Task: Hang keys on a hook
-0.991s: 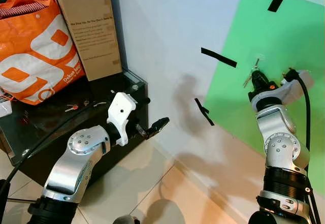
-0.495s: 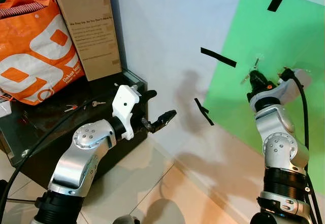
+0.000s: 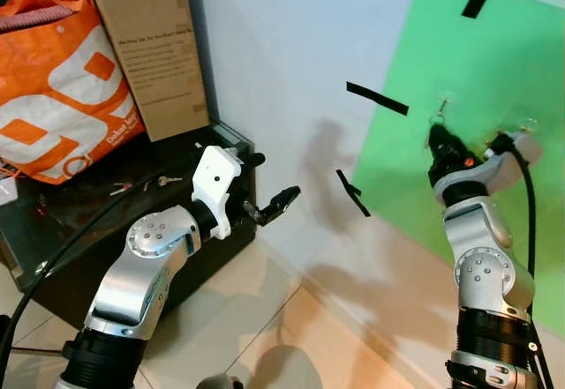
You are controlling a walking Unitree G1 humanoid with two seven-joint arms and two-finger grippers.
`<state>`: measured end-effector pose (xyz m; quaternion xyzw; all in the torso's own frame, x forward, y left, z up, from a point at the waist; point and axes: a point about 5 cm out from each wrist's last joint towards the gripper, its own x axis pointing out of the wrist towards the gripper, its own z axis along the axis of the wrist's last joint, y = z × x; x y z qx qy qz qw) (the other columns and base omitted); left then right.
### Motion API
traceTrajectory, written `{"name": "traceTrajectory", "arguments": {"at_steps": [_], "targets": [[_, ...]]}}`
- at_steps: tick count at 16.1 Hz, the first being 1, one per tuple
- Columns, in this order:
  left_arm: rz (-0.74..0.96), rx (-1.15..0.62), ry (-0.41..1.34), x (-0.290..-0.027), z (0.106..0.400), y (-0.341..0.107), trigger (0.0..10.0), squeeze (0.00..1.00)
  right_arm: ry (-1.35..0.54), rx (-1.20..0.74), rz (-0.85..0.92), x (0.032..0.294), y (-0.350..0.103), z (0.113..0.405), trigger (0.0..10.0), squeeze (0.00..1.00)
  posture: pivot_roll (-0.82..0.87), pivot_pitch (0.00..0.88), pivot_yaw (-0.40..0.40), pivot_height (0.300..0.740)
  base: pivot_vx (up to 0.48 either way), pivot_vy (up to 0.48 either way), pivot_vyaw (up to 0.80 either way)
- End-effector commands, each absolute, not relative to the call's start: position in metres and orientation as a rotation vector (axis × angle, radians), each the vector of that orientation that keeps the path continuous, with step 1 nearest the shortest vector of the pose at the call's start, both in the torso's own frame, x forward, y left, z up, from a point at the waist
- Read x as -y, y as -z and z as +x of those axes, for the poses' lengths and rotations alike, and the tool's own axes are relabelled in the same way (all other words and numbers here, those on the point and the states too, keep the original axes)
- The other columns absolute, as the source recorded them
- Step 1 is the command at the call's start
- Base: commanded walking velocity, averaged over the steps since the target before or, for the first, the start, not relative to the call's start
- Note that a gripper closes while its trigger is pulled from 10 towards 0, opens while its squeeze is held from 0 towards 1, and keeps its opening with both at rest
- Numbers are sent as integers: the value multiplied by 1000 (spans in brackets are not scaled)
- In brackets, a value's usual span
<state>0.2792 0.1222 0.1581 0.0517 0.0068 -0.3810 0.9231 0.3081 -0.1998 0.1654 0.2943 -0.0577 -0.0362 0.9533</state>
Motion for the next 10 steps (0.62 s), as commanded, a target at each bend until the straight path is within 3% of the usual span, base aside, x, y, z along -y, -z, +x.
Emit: {"name": "traceTrajectory", "arguments": {"at_steps": [1, 5, 9, 10], "targets": [[111, 3, 738, -125, 282, -160, 10000, 0, 14, 145, 491, 192, -170, 305, 10000, 1000, -43, 0, 20, 740, 0, 0, 0], [134, -12, 595, -135, 285, -153, 10000, 0, -89, 56, 291, 173, -155, 296, 10000, 1000, -45, 0, 8, 740, 0, 0, 0], [154, -20, 444, -152, 276, -145, 10000, 0, -182, -14, 139, 152, -138, 285, 10000, 1000, -23, 0, -16, 740, 0, 0, 730], [182, -56, 328, -165, 275, -137, 10000, 0, -171, -108, 89, 147, -120, 283, 10000, 1000, -24, 0, -16, 740, 0, 0, 800]]}}
